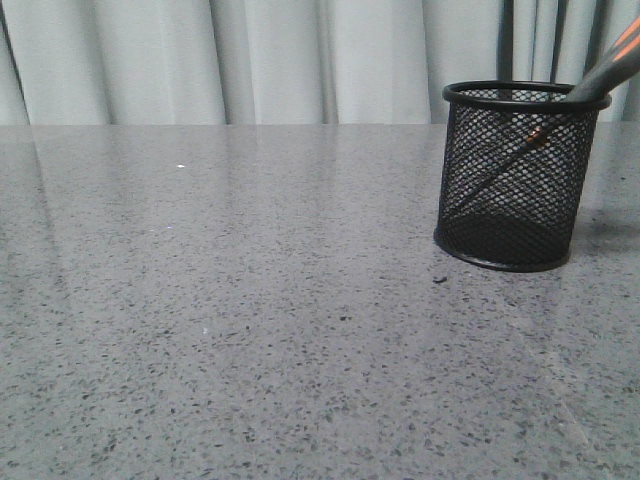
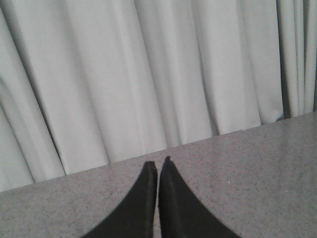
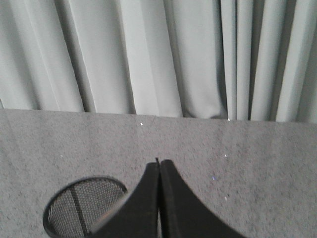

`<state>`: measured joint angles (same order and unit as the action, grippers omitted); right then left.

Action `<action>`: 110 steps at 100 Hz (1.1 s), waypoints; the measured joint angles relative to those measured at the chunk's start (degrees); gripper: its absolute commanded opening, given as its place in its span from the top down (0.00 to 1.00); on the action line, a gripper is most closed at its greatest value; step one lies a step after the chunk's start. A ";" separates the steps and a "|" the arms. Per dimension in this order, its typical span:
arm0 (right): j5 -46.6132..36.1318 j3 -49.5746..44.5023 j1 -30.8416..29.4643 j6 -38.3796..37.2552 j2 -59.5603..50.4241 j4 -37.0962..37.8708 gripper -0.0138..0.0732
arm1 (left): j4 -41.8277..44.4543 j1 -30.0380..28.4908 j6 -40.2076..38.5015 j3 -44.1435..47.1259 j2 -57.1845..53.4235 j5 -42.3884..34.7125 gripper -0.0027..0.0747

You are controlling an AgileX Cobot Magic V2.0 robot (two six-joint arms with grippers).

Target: Put scissors into bucket

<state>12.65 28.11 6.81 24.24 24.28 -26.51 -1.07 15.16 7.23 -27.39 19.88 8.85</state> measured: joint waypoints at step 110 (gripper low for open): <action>-1.80 -9.47 0.00 0.10 -8.07 -0.23 0.92 | -0.49 0.00 0.00 10.81 -12.12 -1.12 0.99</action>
<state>10.85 18.64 6.81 24.34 16.21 -26.73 -1.55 15.16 7.23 -16.58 7.76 7.73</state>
